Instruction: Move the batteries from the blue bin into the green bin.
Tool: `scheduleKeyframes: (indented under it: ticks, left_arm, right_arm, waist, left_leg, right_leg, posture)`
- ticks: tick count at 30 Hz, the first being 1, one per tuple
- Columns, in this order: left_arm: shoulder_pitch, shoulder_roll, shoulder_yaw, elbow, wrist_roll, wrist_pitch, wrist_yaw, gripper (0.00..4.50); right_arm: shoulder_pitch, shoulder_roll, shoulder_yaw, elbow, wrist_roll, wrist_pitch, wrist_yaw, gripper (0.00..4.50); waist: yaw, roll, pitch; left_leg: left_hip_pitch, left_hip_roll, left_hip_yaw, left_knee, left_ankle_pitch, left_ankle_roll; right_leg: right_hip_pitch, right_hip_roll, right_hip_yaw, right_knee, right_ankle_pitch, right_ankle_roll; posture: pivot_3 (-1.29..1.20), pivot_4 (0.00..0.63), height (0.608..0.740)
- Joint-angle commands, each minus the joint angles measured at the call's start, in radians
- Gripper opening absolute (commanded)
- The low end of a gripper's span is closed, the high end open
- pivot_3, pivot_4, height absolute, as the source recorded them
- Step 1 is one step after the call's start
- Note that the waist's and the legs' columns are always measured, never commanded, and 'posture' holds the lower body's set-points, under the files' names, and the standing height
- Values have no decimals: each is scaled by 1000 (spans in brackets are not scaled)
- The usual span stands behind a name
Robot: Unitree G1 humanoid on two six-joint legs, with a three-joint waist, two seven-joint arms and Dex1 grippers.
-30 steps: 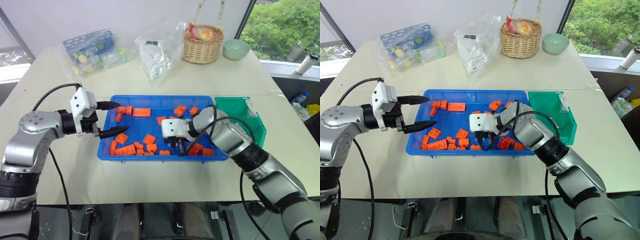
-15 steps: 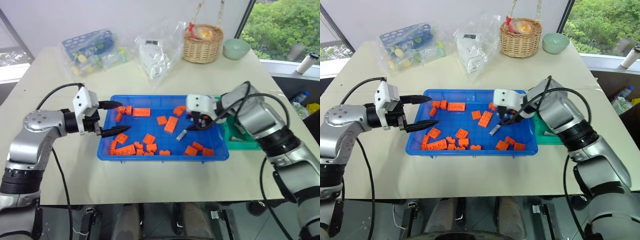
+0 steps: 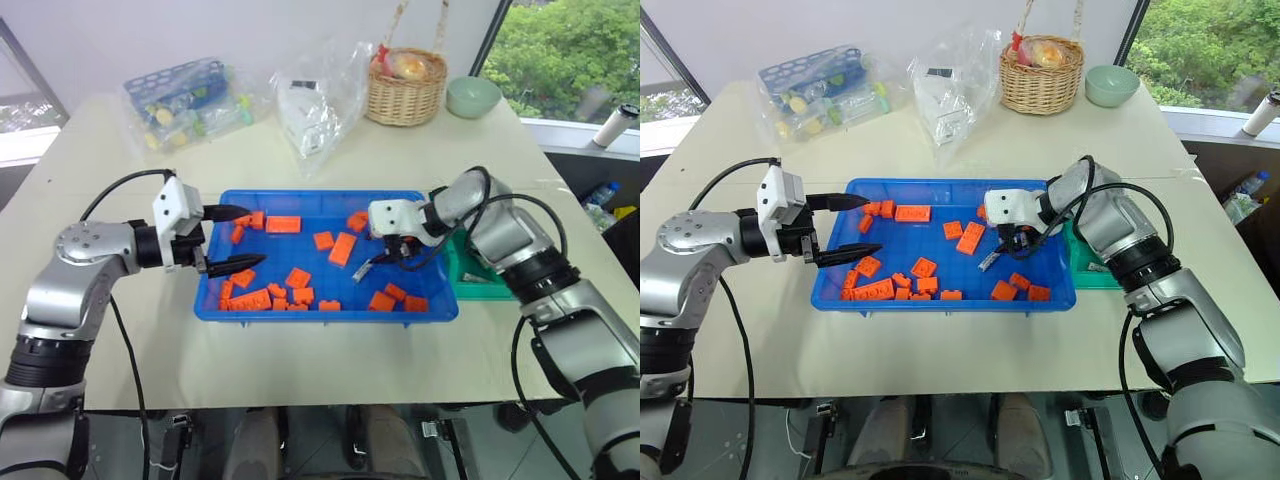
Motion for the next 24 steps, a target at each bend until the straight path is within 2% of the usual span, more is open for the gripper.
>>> scheduleKeyframes:
  ticks: [1, 14, 16, 20, 24]
  left_arm:
    - [3, 21, 36, -48, -17, -1, 0, 4500]
    - [-10, 26, 12, -84, -27, 20, -22, 4500]
    - [-17, 21, 7, -83, -26, 21, -20, 4500]
    - [-23, 13, 1, -81, -26, 18, -19, 4500]
    - [-25, 3, 2, -91, -47, 32, -23, 4500]
  right_arm:
    - [19, 5, -12, -5, 6, -73, 22, 2302]
    - [42, 56, 6, 107, -56, -203, 2, 2302]
    - [61, 55, 4, 91, -48, -189, 14, 1759]
    - [115, 25, -22, 4, -25, -133, 35, 52]
    - [183, -3, -146, -210, 69, 137, 7, 52]
  waist:
    - [0, 0, 0]
    - [-3, 0, 0]
    - [-1, 0, 0]
    - [0, 0, 0]
    - [2, 0, 0]
  left_leg:
    - [0, 0, 0, 0, 0, 0]
    - [1, 0, 0, 0, 0, 0]
    - [1, 0, 0, 0, 0, 0]
    - [1, 0, 0, 1, 0, 0]
    - [1, 0, -1, 1, 0, 0]
  right_leg:
    - [0, 0, 0, 0, 0, 0]
    - [0, 0, 0, 0, 0, 0]
    - [1, 0, 0, 0, 0, 0]
    - [1, 0, 0, 0, 0, 0]
    - [2, 0, 0, 0, 0, 0]
  posture:
    - [0, 150, 736]
    - [0, 150, 736]
    - [0, 150, 736]
    - [0, 150, 736]
    - [0, 150, 736]
